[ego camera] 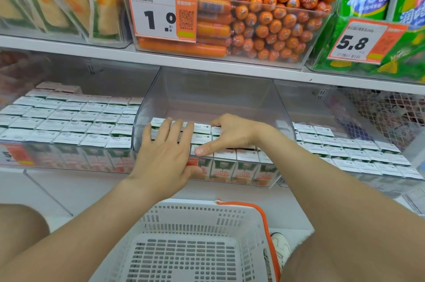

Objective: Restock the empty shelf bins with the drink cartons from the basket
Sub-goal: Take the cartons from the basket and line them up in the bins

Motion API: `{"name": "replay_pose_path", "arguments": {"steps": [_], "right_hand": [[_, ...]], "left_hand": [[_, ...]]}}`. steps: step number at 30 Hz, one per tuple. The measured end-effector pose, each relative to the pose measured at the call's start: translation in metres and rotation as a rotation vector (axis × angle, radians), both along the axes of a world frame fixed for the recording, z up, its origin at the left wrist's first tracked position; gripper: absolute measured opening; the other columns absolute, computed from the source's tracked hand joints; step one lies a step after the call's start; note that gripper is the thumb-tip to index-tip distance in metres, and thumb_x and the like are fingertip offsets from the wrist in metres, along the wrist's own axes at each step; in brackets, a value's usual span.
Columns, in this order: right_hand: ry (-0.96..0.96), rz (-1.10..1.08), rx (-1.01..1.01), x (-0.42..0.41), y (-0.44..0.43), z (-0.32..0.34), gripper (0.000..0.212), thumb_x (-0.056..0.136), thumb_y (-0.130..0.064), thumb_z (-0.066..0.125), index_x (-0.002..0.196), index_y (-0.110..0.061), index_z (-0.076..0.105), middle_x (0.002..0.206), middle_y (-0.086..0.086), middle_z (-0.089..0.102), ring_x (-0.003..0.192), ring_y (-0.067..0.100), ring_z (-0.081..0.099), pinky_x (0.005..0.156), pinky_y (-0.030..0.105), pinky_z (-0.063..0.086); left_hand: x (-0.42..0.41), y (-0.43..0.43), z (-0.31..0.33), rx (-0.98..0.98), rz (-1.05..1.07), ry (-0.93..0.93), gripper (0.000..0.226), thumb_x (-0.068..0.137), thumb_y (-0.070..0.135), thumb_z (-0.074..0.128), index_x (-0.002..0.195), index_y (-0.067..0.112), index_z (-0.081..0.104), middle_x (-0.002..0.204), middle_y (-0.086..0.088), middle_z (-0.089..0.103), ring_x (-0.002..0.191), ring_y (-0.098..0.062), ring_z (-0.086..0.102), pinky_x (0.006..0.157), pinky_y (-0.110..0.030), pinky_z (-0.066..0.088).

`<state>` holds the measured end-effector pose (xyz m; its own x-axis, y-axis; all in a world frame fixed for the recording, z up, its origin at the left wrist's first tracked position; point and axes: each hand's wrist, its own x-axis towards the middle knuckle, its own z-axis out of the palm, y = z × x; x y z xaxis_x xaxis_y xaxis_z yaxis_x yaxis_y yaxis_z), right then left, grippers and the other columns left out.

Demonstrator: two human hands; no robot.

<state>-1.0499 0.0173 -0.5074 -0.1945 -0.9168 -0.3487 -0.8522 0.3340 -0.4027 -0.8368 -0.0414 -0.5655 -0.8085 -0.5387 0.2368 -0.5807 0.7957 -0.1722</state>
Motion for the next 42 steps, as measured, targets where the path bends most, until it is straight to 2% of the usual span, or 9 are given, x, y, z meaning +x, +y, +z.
{"name": "replay_pose_path", "arguments": {"steps": [6, 11, 15, 17, 21, 26, 32, 36, 42], "right_hand": [[-0.010, 0.011, -0.012, 0.001, 0.005, -0.002, 0.090, 0.053, -0.095, 0.072, 0.118, -0.033, 0.070, 0.116, -0.014, 0.074, 0.108, 0.011, 0.069, 0.103, 0.043, 0.054], [0.060, 0.012, -0.088, 0.009, 0.004, 0.000, 0.116, 0.070, -0.092, 0.060, 0.158, -0.019, 0.040, 0.160, -0.002, 0.046, 0.144, 0.020, 0.046, 0.119, 0.039, 0.038], [0.021, -0.025, -0.304, 0.016, -0.018, -0.010, 0.057, 0.102, -0.055, 0.042, 0.114, -0.006, 0.070, 0.101, 0.015, 0.074, 0.087, 0.025, 0.066, 0.085, 0.040, 0.054], [-0.015, -0.046, -0.294, 0.021, -0.030, -0.015, 0.056, 0.108, -0.044, 0.036, 0.084, 0.002, 0.055, 0.070, 0.016, 0.058, 0.064, 0.024, 0.049, 0.068, 0.037, 0.042], [-0.003, -0.040, -0.210, 0.027, -0.047, -0.015, 0.055, 0.111, -0.047, 0.032, 0.067, -0.013, 0.037, 0.063, 0.007, 0.041, 0.057, 0.022, 0.041, 0.061, 0.036, 0.032], [-0.002, -0.041, -0.144, 0.024, -0.050, -0.013, 0.048, 0.111, -0.045, 0.035, 0.079, -0.010, 0.044, 0.076, 0.009, 0.048, 0.069, 0.023, 0.044, 0.066, 0.037, 0.034], [0.148, -0.024, -0.319, 0.036, -0.052, -0.022, 0.053, 0.101, -0.048, 0.032, 0.077, -0.008, 0.056, 0.070, 0.007, 0.063, 0.072, 0.030, 0.061, 0.071, 0.043, 0.055], [0.075, 0.087, -0.386, 0.070, -0.066, -0.020, 0.053, 0.090, -0.038, 0.039, 0.130, -0.015, 0.066, 0.118, 0.008, 0.074, 0.112, 0.032, 0.064, 0.096, 0.046, 0.054], [0.018, 0.096, -0.277, 0.080, -0.088, -0.021, 0.036, 0.074, -0.040, 0.046, 0.073, -0.005, 0.054, 0.064, 0.011, 0.054, 0.061, 0.026, 0.049, 0.059, 0.046, 0.048]], "left_hand": [[0.000, 0.001, 0.001, -0.002, 0.012, -0.028, 0.109, 0.081, 0.082, 0.057, 0.158, 0.009, 0.035, 0.156, -0.018, 0.044, 0.148, -0.042, 0.036, 0.116, -0.069, 0.028], [0.011, -0.006, 0.018, -0.041, -0.013, -0.016, 0.133, 0.069, 0.104, 0.033, 0.157, 0.005, 0.038, 0.161, -0.018, 0.040, 0.155, -0.040, 0.026, 0.123, -0.068, 0.018], [0.028, -0.017, 0.033, -0.069, 0.020, 0.031, 0.143, 0.059, 0.111, 0.025, 0.155, 0.006, 0.044, 0.163, -0.016, 0.039, 0.159, -0.037, 0.019, 0.124, -0.069, 0.008], [0.033, -0.022, 0.032, -0.022, 0.079, -0.009, 0.142, 0.061, 0.110, 0.023, 0.156, 0.007, 0.042, 0.166, -0.015, 0.034, 0.161, -0.035, 0.011, 0.125, -0.069, 0.006], [0.032, -0.029, 0.017, 0.027, 0.104, -0.060, 0.130, 0.074, 0.101, 0.017, 0.152, 0.000, 0.045, 0.166, -0.020, 0.033, 0.161, -0.040, 0.000, 0.122, -0.073, 0.010], [0.033, -0.031, 0.011, 0.003, 0.072, -0.046, 0.128, 0.079, 0.097, 0.014, 0.151, -0.003, 0.045, 0.165, -0.023, 0.034, 0.159, -0.045, 0.001, 0.121, -0.075, 0.012], [0.040, -0.030, 0.019, 0.228, 0.085, 0.099, 0.155, 0.057, 0.110, 0.035, 0.167, 0.009, -0.008, 0.171, -0.011, -0.029, 0.159, -0.031, -0.026, 0.128, -0.064, -0.002], [0.052, -0.024, 0.014, 0.266, 0.154, 0.147, 0.161, 0.055, 0.107, 0.047, 0.158, 0.014, -0.035, 0.168, -0.005, -0.038, 0.160, -0.030, -0.023, 0.128, -0.065, 0.000], [0.050, -0.027, 0.002, 0.210, 0.204, 0.188, 0.142, 0.074, 0.096, 0.044, 0.157, 0.014, -0.036, 0.173, -0.004, -0.025, 0.162, -0.028, -0.016, 0.124, -0.071, 0.004]]}}
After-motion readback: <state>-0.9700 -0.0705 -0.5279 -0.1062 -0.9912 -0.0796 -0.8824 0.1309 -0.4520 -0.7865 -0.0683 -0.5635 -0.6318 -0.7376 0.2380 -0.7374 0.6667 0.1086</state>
